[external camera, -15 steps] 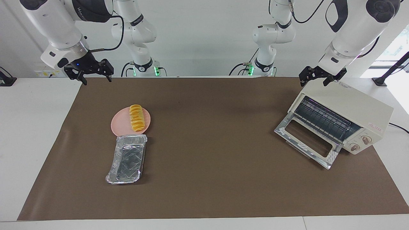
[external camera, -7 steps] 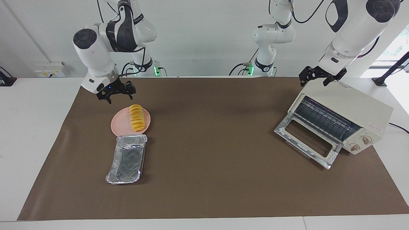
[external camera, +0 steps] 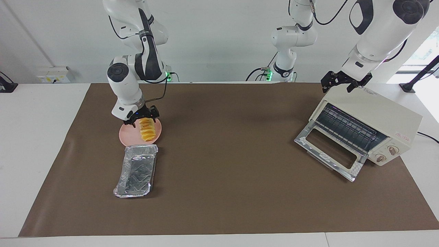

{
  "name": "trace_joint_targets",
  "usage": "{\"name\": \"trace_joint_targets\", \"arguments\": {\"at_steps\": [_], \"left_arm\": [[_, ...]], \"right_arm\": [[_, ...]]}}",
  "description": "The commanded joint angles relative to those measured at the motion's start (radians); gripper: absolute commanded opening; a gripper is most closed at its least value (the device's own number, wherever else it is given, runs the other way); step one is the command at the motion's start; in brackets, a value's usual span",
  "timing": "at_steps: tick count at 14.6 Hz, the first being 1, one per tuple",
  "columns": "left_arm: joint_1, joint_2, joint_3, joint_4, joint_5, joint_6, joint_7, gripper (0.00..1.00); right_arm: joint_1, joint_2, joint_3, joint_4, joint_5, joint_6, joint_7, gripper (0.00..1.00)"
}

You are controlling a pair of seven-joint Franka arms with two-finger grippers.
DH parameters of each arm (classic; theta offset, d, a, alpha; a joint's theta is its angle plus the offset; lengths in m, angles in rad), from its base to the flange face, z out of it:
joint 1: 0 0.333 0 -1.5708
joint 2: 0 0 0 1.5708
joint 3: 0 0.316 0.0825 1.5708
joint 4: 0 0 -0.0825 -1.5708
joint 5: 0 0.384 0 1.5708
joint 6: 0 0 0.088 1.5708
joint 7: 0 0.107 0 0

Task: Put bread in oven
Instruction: 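Grasp the orange bread rolls on the pink plate with the right gripper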

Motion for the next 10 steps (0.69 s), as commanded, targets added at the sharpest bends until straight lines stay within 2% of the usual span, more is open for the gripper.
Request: {"name": "trace_joint_targets", "arguments": {"at_steps": [1,7,8,9,10], "left_arm": [[0.011,-0.021,-0.004,-0.017,-0.007,0.012,0.003,1.0],[0.011,-0.021,-0.004,-0.017,-0.007,0.012,0.003,1.0],[0.011,-0.02,-0.004,-0.017,-0.007,0.012,0.003,1.0],[0.011,-0.021,-0.004,-0.017,-0.007,0.012,0.003,1.0],[0.011,-0.021,-0.004,-0.017,-0.007,0.012,0.003,1.0]], "right_arm": [[-0.006,0.002,0.001,-0.051,0.007,0.095,-0.035,1.0],[-0.008,0.034,0.001,-0.062,0.007,0.157,-0.043,0.98],[-0.008,0.034,0.001,-0.062,0.007,0.157,-0.043,0.89],[-0.008,0.034,0.001,-0.062,0.007,0.157,-0.04,0.74],[-0.008,0.034,0.001,-0.062,0.007,0.157,-0.037,0.46]]}}
